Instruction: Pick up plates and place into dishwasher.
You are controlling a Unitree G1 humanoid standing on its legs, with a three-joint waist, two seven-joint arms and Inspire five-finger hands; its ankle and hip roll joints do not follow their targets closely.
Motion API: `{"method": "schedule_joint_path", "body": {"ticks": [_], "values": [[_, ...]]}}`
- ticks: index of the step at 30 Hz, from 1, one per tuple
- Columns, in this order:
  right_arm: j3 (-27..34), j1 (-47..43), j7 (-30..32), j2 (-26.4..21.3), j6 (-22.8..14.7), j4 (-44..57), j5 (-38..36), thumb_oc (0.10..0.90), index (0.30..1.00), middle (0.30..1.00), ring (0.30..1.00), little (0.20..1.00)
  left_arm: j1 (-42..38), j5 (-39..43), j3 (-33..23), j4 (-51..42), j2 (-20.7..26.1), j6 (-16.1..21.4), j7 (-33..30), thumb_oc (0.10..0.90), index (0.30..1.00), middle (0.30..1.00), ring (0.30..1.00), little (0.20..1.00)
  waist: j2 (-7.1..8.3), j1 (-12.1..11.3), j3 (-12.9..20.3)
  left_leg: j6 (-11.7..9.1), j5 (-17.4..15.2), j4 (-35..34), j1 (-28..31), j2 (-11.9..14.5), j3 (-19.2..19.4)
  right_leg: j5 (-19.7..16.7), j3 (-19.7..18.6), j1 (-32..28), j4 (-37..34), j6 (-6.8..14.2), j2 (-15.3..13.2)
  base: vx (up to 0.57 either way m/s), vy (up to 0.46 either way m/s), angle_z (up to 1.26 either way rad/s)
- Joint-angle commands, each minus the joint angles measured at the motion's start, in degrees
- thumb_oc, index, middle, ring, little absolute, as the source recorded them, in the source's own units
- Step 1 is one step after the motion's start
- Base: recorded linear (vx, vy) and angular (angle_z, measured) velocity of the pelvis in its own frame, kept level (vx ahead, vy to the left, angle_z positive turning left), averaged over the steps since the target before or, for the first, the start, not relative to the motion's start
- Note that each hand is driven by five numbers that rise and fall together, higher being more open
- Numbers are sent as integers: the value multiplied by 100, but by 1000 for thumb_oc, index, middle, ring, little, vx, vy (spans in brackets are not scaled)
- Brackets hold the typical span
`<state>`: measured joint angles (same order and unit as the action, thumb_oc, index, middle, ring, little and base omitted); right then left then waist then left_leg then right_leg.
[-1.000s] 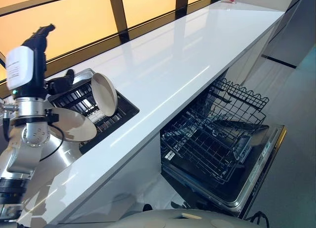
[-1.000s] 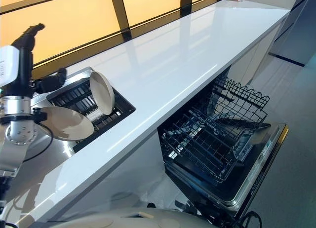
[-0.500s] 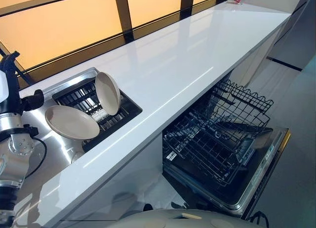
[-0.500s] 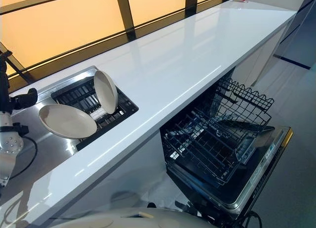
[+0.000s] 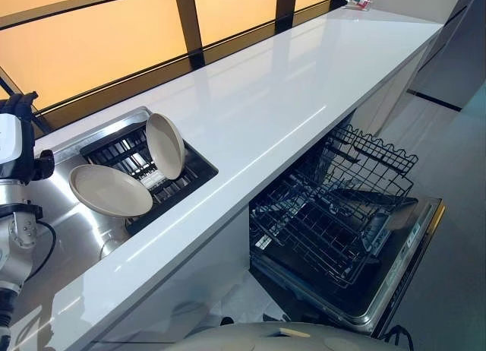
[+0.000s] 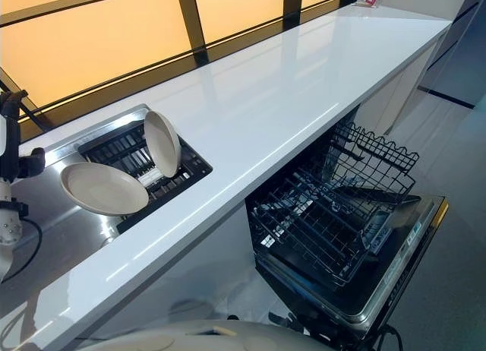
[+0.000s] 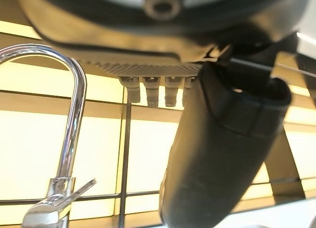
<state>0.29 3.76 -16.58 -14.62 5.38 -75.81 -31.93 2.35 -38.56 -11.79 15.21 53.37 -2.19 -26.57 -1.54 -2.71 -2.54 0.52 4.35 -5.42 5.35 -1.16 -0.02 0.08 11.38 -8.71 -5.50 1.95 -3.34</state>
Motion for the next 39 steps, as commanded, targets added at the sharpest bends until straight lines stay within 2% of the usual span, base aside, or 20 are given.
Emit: {"method": "schedule_joint_path", "body": {"ticks": [1,10,17,23,30,34,39], "values": [[-3,-250,-122,-116,177,-193,152,800,900,900,900,900,-453,-481,-800,123,816,75,-49,800,900,900,900,900,-319,98,-102,115,-917,42,274,-352,206,432,-48,130,266,158,326,0,0,0],[-22,-284,-82,-128,273,-139,135,800,900,900,900,900,-496,-1021,-763,528,914,367,305,800,900,900,900,900,-329,161,-82,123,-922,42,269,-332,303,365,-151,165,237,194,328,7,-4,-7],[-61,-317,-48,-130,326,-81,148,800,900,900,900,900,-680,-1357,-495,802,999,743,651,800,900,900,900,900,-367,221,-101,138,-927,42,269,-322,340,346,-223,185,243,213,338,0,0,0],[-79,-334,-6,-141,380,-44,85,800,900,900,900,900,-848,-1494,-245,693,1201,874,1234,800,900,900,900,900,-394,227,-110,144,-920,42,277,-313,342,333,-224,178,245,222,338,0,0,0],[-92,-332,58,-124,417,29,5,800,900,900,900,900,-1024,-1589,-72,283,1419,742,2219,800,900,900,900,900,-411,222,-117,156,-917,42,265,-316,306,327,-237,190,246,227,349,0,0,0],[-85,-329,65,-154,460,55,-26,800,900,900,900,900,-1041,-1505,-141,230,1582,566,2443,800,900,900,900,900,-422,211,-109,153,-910,42,253,-316,296,326,-234,191,235,225,356,0,0,0],[-91,-312,72,-156,455,84,-42,800,900,900,900,900,-964,-1415,-312,235,1738,579,2537,800,900,900,900,900,-430,195,-118,149,-901,42,244,-314,267,324,-224,194,236,221,360,0,0,0]]}}
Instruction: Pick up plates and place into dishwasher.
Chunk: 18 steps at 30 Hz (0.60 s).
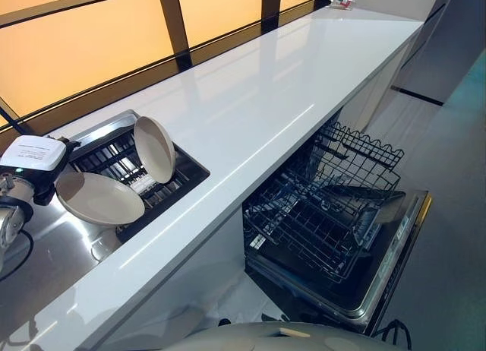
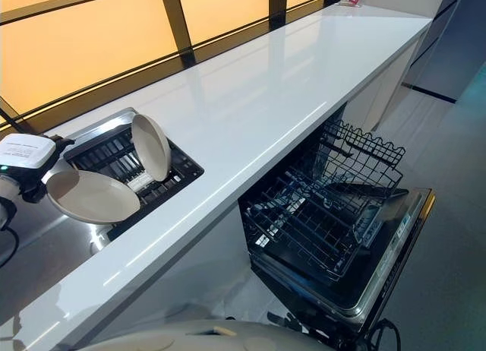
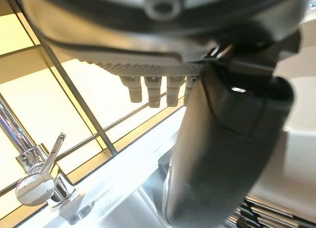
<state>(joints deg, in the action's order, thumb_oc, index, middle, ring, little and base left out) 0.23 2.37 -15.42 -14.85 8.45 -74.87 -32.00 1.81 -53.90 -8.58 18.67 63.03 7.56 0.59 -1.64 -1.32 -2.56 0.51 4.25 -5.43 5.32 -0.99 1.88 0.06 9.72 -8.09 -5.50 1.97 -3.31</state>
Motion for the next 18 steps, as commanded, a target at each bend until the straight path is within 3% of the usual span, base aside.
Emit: {"method": "schedule_joint_path", "body": {"ticks": [1,6,18], "values": [[-85,-173,-43,-136,152,-11,-38,800,900,900,900,900,-903,120,-650,-105,788,-370,-149,800,900,900,900,900,-423,51,-112,148,-888,43,243,-330,75,327,-53,132,234,220,356,0,0,0],[-109,-174,-37,-142,164,-5,-22,800,900,900,900,900,-812,199,-773,-116,816,-199,-273,800,900,900,900,900,-421,26,-105,151,-883,43,229,-334,55,333,-43,137,232,213,354,0,0,0],[-116,-168,-25,-116,167,3,73,800,900,900,900,900,-480,55,-1081,-484,662,829,-547,800,900,900,900,900,-414,-57,-87,145,-882,43,209,-346,-7,331,26,129,215,215,338,0,0,0]]}}
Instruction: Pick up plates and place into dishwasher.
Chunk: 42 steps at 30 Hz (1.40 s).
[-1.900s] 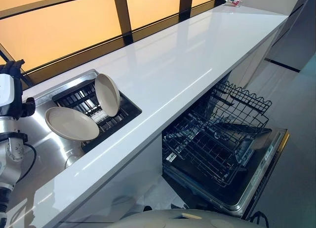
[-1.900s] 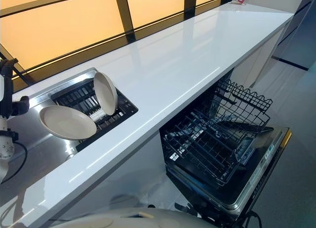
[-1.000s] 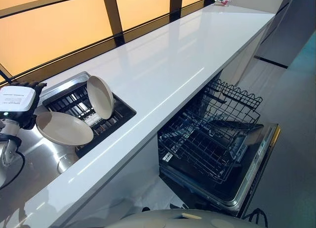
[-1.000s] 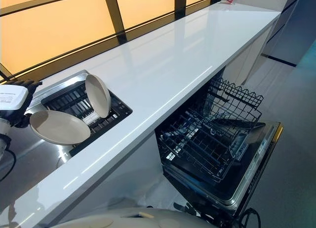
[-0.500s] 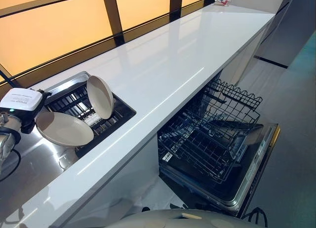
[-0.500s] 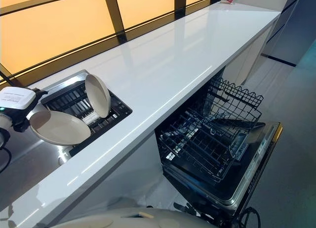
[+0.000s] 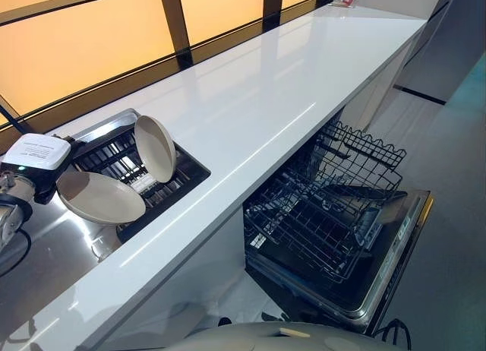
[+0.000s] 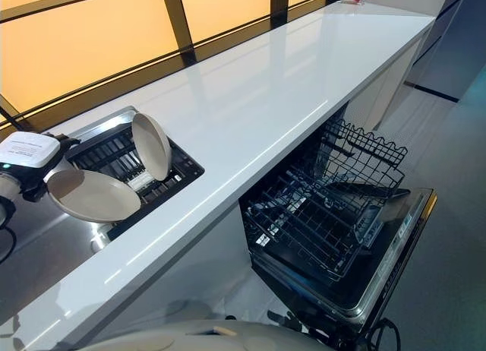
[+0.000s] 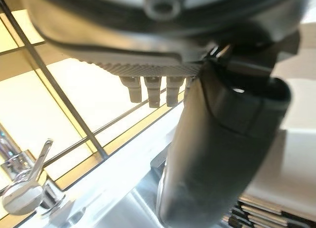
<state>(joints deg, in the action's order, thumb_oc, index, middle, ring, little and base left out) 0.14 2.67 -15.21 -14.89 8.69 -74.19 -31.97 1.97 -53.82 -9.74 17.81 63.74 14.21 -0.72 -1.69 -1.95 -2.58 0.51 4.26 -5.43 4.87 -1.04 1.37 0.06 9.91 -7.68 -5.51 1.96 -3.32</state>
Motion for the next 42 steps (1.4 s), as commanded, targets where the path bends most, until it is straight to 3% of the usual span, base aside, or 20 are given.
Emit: {"method": "schedule_joint_path", "body": {"ticks": [1,10,17,28,33,41,42], "values": [[-101,-205,-52,-107,135,-74,104,800,900,900,900,900,-466,50,-955,-459,552,269,-434,800,900,900,900,900,-412,1,-87,145,-884,43,258,-343,33,331,13,84,216,219,335,0,0,0],[-75,-189,-90,-110,104,-103,128,800,900,900,900,900,-318,30,-1058,-890,459,657,-114,800,900,900,900,900,-408,-40,-88,144,-876,43,242,-351,-4,327,25,83,210,223,329,-2,-1,2],[-114,-209,-78,-116,135,-72,148,800,900,900,900,900,-235,250,-1119,-1145,561,615,424,800,900,900,900,900,-415,-22,-80,152,-875,43,230,-335,15,333,-37,104,236,219,351,0,0,0],[-122,-257,-57,-167,177,-62,71,800,900,900,900,900,-128,657,-860,-1120,394,871,241,800,900,900,900,900,-437,-15,-109,132,-842,43,251,-317,45,330,-77,58,239,207,372,0,0,0],[-114,-227,-37,-162,186,-26,49,800,900,900,900,900,-130,971,-832,-1245,318,803,229,800,900,900,900,900,-420,-29,-91,141,-846,43,233,-325,37,335,-67,86,254,199,372,0,0,0],[-115,-204,4,-133,188,25,73,800,900,900,900,900,-144,2213,-852,-1245,125,684,539,800,900,900,900,900,-402,-20,-83,147,-839,43,219,-331,45,335,-68,102,251,201,375,0,0,0],[-111,-202,6,-136,194,34,75,800,900,900,900,900,-136,2495,-849,-1262,97,625,638,668,787,787,787,768,-403,-21,-85,146,-839,43,218,-330,48,339,-68,99,250,200,375,0,0,0]]}}
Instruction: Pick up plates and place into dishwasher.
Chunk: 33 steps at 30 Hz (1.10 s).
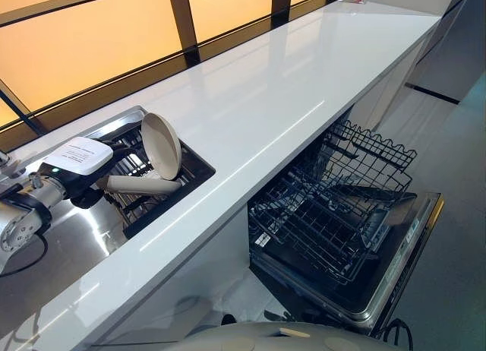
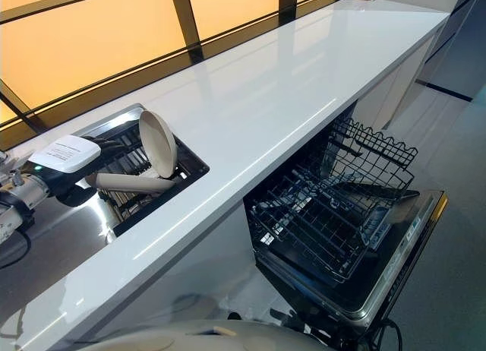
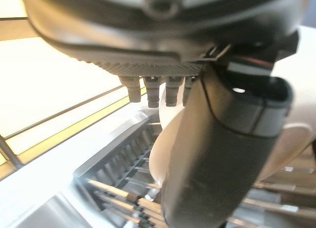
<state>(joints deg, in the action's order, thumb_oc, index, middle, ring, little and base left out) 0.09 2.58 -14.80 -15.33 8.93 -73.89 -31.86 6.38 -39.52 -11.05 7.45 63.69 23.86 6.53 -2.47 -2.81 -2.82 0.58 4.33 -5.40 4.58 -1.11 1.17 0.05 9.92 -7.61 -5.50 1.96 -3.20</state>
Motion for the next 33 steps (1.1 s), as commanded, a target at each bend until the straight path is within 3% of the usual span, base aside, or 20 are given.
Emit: {"method": "schedule_joint_path", "body": {"ticks": [1,2,3,6,8,11,23,26,27,29,30,33], "values": [[-111,-192,-28,-90,174,12,62,800,900,900,900,900,-576,1349,-705,-245,69,-423,-2,602,731,731,731,702,-325,66,-64,139,-846,40,249,-321,73,343,-68,91,253,199,365,0,0,0],[-117,-188,-22,-87,175,21,59,800,900,900,900,900,-583,1589,-695,-260,36,-463,49,438,589,589,589,538,-324,66,-67,140,-846,40,253,-319,76,347,-66,89,257,196,366,0,0,0],[-122,-176,-24,-87,172,32,51,800,900,900,900,900,-585,1776,-693,-267,-2,-468,81,353,516,516,516,453,-322,66,-73,141,-847,40,256,-317,77,354,-62,88,264,193,365,0,0,0],[-120,-163,-25,-87,167,38,83,800,900,900,900,900,-602,1914,-623,-333,-127,-481,108,256,434,434,434,356,-323,71,-81,144,-844,40,261,-317,80,368,-53,94,287,187,365,0,0,0],[-104,-166,-31,-87,181,52,98,800,900,900,900,900,-633,2023,-613,-397,-162,-510,232,245,425,425,425,345,-320,68,-82,148,-847,40,270,-318,79,373,-42,90,294,185,361,0,0,0],[-100,-166,-40,-79,169,54,109,800,900,900,900,900,-707,1905,-551,-539,-177,-586,367,322,491,491,491,422,-317,73,-77,154,-851,40,269,-327,74,381,-36,97,307,189,359,0,0,0],[-119,-128,-101,-35,86,-10,183,800,900,900,900,900,-1054,1516,-560,-1042,29,-880,688,333,500,500,500,433,-301,101,-33,202,-886,40,303,-385,-59,385,-191,106,310,188,401,1,-3,0],[-129,-134,-104,-30,72,-34,145,800,900,900,900,900,-1123,1750,-604,-1106,69,-969,627,276,451,451,451,376,-295,100,-30,200,-886,40,312,-385,-63,375,-198,95,292,189,407,0,0,0],[-140,-133,-78,-13,51,-38,102,800,900,900,900,900,-1134,1975,-626,-1112,51,-1014,561,204,389,389,389,304,-294,98,-26,199,-886,40,310,-388,-64,373,-201,92,284,188,411,-6,-2,-3],[-128,-120,-88,-5,47,-30,10,800,900,900,900,900,-1159,2206,-694,-1146,9,-1053,430,163,354,354,354,263,-282,96,-18,191,-887,40,306,-385,-55,365,-190,82,259,188,415,0,0,0],[-114,-114,-83,-4,40,-25,-65,800,900,900,900,900,-1159,2338,-740,-1123,-24,-1019,238,100,300,300,300,200,-275,95,-14,189,-886,40,303,-387,-54,364,-191,81,252,187,419,0,0,0],[-74,-94,-46,13,1,-34,-158,800,900,900,900,900,-1148,2418,-882,-1091,-149,-892,-327,100,300,300,300,200,-247,104,-9,187,-899,40,305,-391,-29,363,-191,86,244,187,419,0,0,0]]}}
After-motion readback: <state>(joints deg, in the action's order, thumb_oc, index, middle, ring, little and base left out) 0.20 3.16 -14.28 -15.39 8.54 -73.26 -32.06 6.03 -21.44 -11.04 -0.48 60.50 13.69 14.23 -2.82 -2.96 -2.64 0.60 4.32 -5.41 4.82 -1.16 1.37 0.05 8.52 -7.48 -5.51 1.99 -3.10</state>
